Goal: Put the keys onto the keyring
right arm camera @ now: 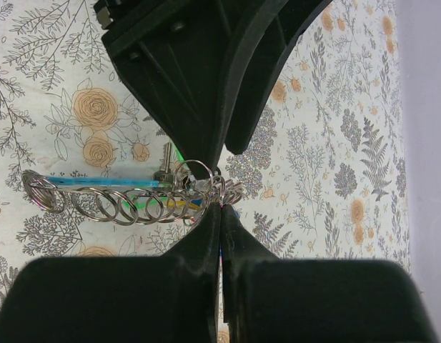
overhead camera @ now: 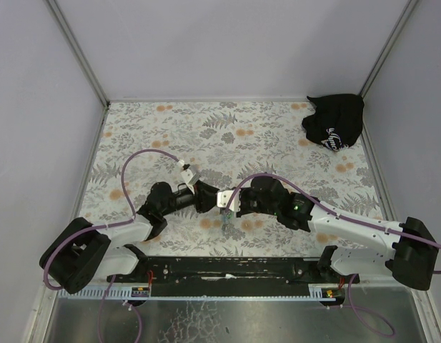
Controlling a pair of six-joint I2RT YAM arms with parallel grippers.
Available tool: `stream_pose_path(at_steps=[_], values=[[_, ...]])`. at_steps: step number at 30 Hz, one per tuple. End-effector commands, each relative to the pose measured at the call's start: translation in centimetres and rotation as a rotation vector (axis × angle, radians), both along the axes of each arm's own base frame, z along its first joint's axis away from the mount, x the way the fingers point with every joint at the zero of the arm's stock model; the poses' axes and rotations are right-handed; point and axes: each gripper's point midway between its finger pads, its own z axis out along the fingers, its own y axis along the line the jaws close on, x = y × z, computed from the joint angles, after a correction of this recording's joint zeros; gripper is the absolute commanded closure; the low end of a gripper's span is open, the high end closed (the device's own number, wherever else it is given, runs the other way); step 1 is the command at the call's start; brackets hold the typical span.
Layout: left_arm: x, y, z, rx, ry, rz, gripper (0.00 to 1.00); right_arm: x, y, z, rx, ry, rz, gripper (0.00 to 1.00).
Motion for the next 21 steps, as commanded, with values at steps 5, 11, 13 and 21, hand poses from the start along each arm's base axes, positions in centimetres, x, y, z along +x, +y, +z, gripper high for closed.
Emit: stream_pose_path(at_steps=[5, 11, 13, 21], values=[[-0.6, -0.6, 1.5, -0.039, -0.056, -0.069, 0.61, 0.1, 1.9, 3.4, 0.085, -0.041, 0.039, 1.0], [0.1, -1.1, 2.2, -0.047, -0.072, -0.071, 0.64, -0.1, 1.9, 3.3, 0.084, -0.033, 0.05, 1.0], [0.3, -1.2, 2.4, -0.046, -0.08, -0.071, 0.66, -0.2, 1.9, 3.4, 0.087, -0.03, 0.054, 1.0], [-0.2, -1.7, 3.2, -0.046, -0.113, -0.127, 0.76, -0.4, 2.1, 3.1, 0.081, -0.019, 0.065, 1.0]])
